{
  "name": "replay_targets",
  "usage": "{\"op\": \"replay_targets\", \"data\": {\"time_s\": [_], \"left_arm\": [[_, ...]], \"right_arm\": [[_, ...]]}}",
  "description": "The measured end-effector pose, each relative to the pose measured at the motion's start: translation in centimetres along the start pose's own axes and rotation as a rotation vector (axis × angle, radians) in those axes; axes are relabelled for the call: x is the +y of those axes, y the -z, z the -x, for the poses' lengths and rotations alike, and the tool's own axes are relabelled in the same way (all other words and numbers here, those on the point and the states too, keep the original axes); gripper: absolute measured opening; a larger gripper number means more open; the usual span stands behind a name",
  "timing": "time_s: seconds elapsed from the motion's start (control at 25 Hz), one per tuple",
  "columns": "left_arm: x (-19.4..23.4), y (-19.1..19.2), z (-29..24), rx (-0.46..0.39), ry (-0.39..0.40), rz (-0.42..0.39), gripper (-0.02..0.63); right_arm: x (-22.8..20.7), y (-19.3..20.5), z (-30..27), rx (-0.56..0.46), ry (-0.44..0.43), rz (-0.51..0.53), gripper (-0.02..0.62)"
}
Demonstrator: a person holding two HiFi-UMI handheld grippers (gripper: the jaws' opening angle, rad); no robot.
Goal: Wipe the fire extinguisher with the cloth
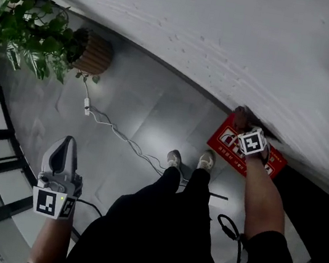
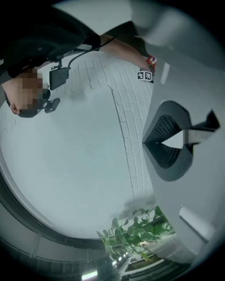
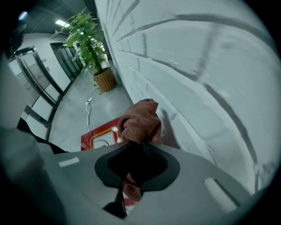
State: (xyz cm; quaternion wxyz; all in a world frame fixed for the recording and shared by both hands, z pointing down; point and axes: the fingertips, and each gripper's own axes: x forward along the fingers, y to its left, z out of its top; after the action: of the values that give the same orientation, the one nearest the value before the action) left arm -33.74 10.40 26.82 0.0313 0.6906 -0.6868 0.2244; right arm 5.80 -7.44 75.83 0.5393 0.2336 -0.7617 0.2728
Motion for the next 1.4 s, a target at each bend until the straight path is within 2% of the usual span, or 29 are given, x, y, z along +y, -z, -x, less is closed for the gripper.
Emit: {"op": "replay_targets", "data": {"time_s": [0.16,0.36,0.4,0.48,0.56,0.64,0.8,0.92,1.0,1.08,1.2,1.32,1.4], "left_arm": [[-1.5,-2.6,-3.7,-0.07,0.103,-0.034,0.0],[-4.7,-4.2,-7.3,-0.117,0.233,-0.055,0.0],[-5.2,-4.5,-7.5,-0.122,0.251,-0.055,0.0],[-5.9,-4.8,-7.4,-0.128,0.272,-0.061,0.0],[-5.6,-4.4,-7.0,-0.126,0.268,-0.066,0.0],[-5.1,-3.6,-6.6,-0.116,0.248,-0.051,0.0],[-4.2,-2.9,-5.2,-0.099,0.192,0.003,0.0],[-2.8,-3.3,-2.7,-0.088,0.131,-0.036,0.0],[-1.3,-3.3,-1.0,-0.072,0.079,-0.064,0.0],[0.1,-2.7,0.6,-0.048,0.024,-0.07,0.0],[1.5,-1.0,2.7,-0.005,-0.046,-0.049,0.0],[1.9,0.0,4.2,0.014,-0.077,-0.03,0.0],[1.6,0.1,3.8,0.009,-0.067,-0.018,0.0]], "right_arm": [[-4.7,7.3,3.8,0.003,0.09,-0.145,0.04],[-7.8,20.9,8.6,0.131,0.178,-0.441,0.04],[-8.7,23.1,9.8,0.154,0.227,-0.456,0.04],[-10.8,26.0,11.8,0.175,0.36,-0.373,0.038],[-11.0,24.8,12.8,0.128,0.397,-0.276,0.038],[-9.8,20.6,12.4,0.053,0.373,-0.199,0.038],[-4.5,8.1,7.9,-0.084,0.238,0.022,0.039],[2.3,-0.5,3.7,-0.134,0.124,0.217,0.04],[6.2,-4.2,1.1,-0.128,0.063,0.291,0.04],[8.1,-6.3,-1.1,-0.094,0.043,0.335,0.04],[7.8,-7.0,-3.1,-0.029,0.043,0.341,0.041],[7.1,-5.5,-2.9,-0.02,0.026,0.306,0.04],[6.1,-3.6,-2.1,-0.007,0.025,0.278,0.04]]}}
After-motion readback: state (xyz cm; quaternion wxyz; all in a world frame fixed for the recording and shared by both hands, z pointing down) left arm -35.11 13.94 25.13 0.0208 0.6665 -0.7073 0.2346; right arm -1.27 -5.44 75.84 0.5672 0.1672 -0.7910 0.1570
